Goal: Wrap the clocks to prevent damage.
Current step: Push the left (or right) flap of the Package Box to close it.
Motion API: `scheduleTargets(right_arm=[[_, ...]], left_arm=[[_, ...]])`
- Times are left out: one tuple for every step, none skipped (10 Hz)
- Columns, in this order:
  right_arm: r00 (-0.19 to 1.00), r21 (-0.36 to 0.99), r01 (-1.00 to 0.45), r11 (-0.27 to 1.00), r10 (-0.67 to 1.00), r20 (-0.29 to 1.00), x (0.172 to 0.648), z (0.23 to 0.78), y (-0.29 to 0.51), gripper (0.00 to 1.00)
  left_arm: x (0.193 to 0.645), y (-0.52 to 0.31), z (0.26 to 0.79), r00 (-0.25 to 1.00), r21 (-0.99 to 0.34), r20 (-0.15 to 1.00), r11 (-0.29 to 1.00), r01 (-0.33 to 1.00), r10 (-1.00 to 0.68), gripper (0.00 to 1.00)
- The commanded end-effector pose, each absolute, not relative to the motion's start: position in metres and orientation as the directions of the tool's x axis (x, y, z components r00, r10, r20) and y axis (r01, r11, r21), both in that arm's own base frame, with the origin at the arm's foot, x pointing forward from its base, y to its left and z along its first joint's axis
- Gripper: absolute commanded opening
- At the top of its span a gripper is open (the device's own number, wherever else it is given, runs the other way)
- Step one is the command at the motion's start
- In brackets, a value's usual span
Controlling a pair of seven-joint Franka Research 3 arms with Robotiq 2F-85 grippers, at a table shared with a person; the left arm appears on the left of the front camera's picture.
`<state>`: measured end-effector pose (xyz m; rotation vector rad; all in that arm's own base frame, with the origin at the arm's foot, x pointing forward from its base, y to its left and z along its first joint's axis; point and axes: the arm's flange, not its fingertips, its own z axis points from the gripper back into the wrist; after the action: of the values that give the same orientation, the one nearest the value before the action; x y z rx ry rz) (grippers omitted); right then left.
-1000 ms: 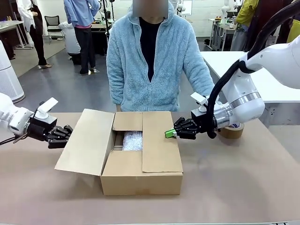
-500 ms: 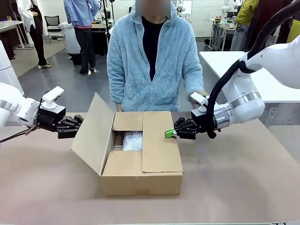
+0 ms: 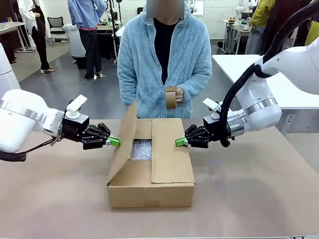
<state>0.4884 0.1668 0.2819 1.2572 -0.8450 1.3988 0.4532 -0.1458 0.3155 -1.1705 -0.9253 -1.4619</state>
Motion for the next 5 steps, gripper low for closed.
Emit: scheduleTargets(right_arm=[[0.082,0.134,-0.967,-0.216,0.236,0.968,0.488,0.277,0.168,0.01],[0.082,0.134,-0.967,-0.216,0.236,0.968,0.488,0.277,0.168,0.01],[0.082,0.134,-0.967,-0.216,0.236,0.968,0.488,0.277,0.168,0.01],[0.082,0.134,-0.967,-0.216,0.236,0.968,0.488,0.277,0.168,0.01],[0.082,0.134,-0.967,-0.216,0.236,0.968,0.488,0.277,0.168,0.01]], left_arm=[[0.463,-0.155,0.3,-0.075,0.028,0.965,-0.186,0.982,-0.252,0.01],[0.465,-0.155,0.292,-0.079,0.028,0.959,-0.185,0.982,-0.271,0.01],[0.463,-0.152,0.285,-0.069,0.019,0.958,-0.177,0.984,-0.28,0.01],[0.465,-0.151,0.281,-0.072,0.014,0.95,-0.189,0.982,-0.304,0.01],[0.463,-0.147,0.279,-0.078,0.012,0.944,-0.202,0.979,-0.32,0.01]])
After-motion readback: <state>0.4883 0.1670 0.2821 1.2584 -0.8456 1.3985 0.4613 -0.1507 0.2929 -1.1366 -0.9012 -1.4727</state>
